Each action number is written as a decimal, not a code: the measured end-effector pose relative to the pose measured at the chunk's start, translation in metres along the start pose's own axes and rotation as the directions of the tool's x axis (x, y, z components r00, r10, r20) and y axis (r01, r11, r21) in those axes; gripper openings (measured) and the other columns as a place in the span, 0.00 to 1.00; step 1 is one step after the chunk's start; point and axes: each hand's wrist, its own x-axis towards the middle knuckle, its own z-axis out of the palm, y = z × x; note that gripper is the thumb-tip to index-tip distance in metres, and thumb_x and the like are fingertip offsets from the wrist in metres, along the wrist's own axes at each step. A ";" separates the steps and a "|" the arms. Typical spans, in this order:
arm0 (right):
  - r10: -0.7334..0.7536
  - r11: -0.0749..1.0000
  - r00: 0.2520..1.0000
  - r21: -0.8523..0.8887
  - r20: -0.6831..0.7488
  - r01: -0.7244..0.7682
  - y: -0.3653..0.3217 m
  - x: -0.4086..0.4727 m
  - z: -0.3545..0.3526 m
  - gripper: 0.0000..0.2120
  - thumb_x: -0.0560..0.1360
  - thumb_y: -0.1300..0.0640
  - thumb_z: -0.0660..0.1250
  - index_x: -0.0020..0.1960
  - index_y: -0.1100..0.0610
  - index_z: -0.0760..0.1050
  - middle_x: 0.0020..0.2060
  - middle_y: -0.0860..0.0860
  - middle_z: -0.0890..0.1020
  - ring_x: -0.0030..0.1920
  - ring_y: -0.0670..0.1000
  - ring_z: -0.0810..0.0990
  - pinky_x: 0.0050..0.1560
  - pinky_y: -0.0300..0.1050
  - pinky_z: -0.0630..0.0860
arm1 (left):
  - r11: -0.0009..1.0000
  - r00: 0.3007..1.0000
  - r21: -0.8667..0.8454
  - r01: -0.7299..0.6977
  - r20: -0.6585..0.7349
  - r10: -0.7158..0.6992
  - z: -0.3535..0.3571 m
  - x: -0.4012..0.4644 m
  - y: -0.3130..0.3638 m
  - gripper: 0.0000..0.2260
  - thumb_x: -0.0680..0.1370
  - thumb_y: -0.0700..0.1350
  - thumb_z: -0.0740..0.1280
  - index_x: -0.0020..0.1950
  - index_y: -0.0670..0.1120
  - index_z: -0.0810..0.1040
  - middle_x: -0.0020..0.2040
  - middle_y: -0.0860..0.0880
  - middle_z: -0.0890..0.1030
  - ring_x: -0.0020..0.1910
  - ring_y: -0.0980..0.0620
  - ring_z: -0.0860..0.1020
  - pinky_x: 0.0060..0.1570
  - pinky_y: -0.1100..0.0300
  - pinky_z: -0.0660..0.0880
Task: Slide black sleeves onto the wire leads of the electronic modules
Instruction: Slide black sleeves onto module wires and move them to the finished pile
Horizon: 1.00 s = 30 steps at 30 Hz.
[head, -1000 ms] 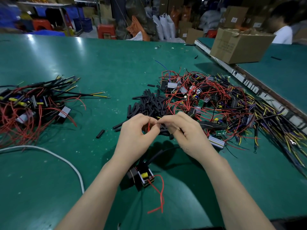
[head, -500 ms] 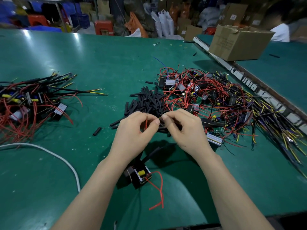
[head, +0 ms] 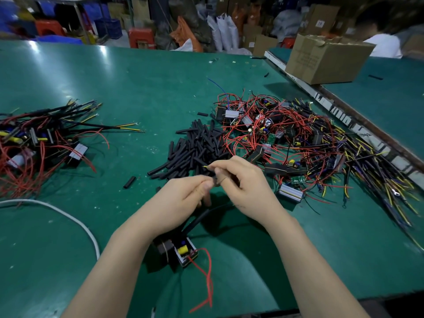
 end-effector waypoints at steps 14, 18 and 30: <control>0.036 0.984 0.991 0.169 0.131 -0.058 -0.006 -0.002 -0.002 0.08 0.78 0.64 0.64 0.55 0.58 0.79 0.43 0.48 0.80 0.44 0.44 0.78 0.46 0.35 0.72 | 0.993 0.964 -0.119 0.009 -0.263 -0.040 0.003 0.002 0.003 0.08 0.73 0.51 0.71 0.34 0.61 0.80 0.28 0.62 0.79 0.25 0.63 0.71 0.28 0.70 0.64; 0.089 0.953 0.982 0.272 0.166 -0.132 -0.008 -0.002 -0.002 0.04 0.79 0.62 0.64 0.52 0.58 0.76 0.43 0.51 0.81 0.45 0.50 0.79 0.47 0.42 0.75 | 0.986 0.952 -0.166 0.012 -0.299 -0.062 0.002 0.002 0.002 0.06 0.71 0.54 0.71 0.34 0.60 0.80 0.29 0.61 0.80 0.24 0.62 0.70 0.27 0.71 0.63; 0.085 0.951 0.978 0.277 0.192 -0.137 -0.002 0.001 -0.005 0.05 0.80 0.55 0.61 0.49 0.50 0.75 0.38 0.56 0.77 0.38 0.58 0.72 0.40 0.47 0.69 | 0.984 0.953 -0.179 0.002 -0.297 -0.056 0.004 0.004 0.001 0.03 0.74 0.52 0.70 0.40 0.59 0.79 0.31 0.58 0.82 0.29 0.63 0.73 0.32 0.71 0.67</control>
